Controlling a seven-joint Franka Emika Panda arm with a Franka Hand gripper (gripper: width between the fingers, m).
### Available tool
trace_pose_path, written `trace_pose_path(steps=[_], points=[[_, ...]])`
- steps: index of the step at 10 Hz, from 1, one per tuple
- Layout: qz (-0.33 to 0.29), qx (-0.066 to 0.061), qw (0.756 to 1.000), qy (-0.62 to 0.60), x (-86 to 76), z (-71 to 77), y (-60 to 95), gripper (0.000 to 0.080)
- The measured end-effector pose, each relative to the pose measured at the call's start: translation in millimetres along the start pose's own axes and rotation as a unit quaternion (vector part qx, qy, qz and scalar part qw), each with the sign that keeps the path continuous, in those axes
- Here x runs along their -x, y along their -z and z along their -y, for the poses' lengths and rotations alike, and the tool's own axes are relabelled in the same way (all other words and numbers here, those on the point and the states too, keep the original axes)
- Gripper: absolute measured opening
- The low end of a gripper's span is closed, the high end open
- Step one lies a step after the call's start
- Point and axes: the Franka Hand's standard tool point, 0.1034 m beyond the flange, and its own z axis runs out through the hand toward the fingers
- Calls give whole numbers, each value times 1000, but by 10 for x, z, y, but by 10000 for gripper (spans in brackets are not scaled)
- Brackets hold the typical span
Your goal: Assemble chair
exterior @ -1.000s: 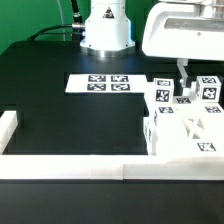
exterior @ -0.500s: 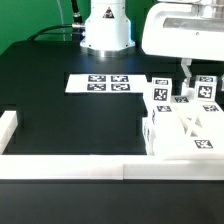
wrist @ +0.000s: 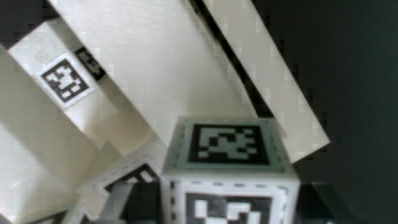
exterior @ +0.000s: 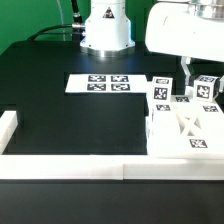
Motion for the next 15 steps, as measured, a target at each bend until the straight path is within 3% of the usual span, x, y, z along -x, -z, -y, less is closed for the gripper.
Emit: trace_pose_path(steps=[7, 10, 15], points=[[1, -1, 977, -213, 9, 8, 1, 288], [2, -1, 955, -296, 19, 16, 1, 288], [11, -3, 897, -441, 43, 33, 1, 288]])
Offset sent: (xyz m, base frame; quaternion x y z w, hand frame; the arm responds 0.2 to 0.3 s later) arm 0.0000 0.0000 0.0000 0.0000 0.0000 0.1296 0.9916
